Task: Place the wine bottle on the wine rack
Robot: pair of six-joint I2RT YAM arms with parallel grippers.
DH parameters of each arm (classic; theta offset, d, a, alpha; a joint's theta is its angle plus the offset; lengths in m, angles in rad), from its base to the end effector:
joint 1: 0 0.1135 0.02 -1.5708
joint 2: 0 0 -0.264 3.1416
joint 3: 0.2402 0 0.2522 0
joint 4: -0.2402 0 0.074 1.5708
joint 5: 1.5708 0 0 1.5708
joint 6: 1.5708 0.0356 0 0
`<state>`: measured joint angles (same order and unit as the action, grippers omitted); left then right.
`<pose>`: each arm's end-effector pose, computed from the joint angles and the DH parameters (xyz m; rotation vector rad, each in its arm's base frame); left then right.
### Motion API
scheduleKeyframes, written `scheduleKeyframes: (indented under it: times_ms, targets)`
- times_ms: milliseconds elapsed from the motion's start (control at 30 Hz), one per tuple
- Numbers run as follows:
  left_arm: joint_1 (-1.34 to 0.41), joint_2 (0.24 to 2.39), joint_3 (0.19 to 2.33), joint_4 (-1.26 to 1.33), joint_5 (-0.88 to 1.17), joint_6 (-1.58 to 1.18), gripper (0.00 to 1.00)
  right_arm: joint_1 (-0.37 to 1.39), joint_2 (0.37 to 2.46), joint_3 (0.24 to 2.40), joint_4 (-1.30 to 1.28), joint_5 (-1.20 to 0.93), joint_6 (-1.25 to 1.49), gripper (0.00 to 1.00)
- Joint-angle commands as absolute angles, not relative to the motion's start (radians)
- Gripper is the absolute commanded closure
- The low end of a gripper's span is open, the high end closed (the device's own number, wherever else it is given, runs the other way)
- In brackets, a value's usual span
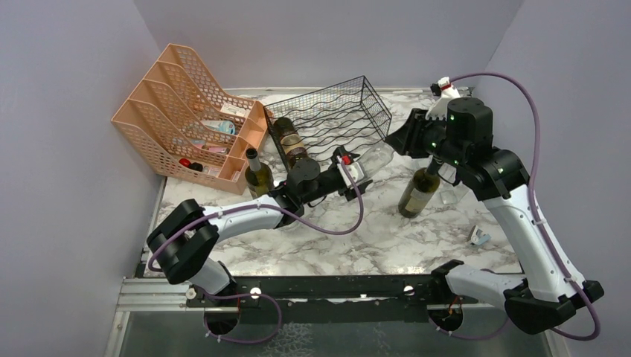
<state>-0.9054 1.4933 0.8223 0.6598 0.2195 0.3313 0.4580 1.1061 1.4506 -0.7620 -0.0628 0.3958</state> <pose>0.2022 -0.2703 0.2702 1.0741 1.2078 -0.6197 0.1893 0.0958 0.4443 -0.1050 2.0373 0.6076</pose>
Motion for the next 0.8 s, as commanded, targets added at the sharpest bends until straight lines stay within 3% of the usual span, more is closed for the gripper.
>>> scheduleKeyframes:
  times_ms: [0,100,300,367,433,567,767]
  targets:
    - [-0.911,1.537,0.85,0.727,0.273,0.393,0.24,0.458,1.055,1.458,-0.656,-0.085,0.456,0.99]
    - [-0.911,1.555,0.865,0.73,0.276,0.406,0.35,0.458,1.049,1.453,-0.663,-0.086,0.458,0.99]
    - [-0.911,1.534,0.876,0.732,0.263,0.458,0.72,0.458,1.047,1.465,-0.714,-0.066,0.414,0.96]
    - [-0.911,1.52,0.876,0.732,0.269,0.487,0.83,0.458,1.046,1.46,-0.727,-0.06,0.392,0.88]
    - [-0.911,1.51,0.875,0.73,0.273,0.529,1.0,0.459,1.045,1.457,-0.739,-0.062,0.369,0.7]
    - [-0.91,1.483,0.856,0.728,0.288,0.681,1.0,0.458,1.017,1.441,-0.736,-0.065,0.322,0.4]
    - [-0.899,1.485,0.912,0.704,0.305,0.985,1.0,0.457,0.978,1.43,-0.734,-0.094,0.235,0.31]
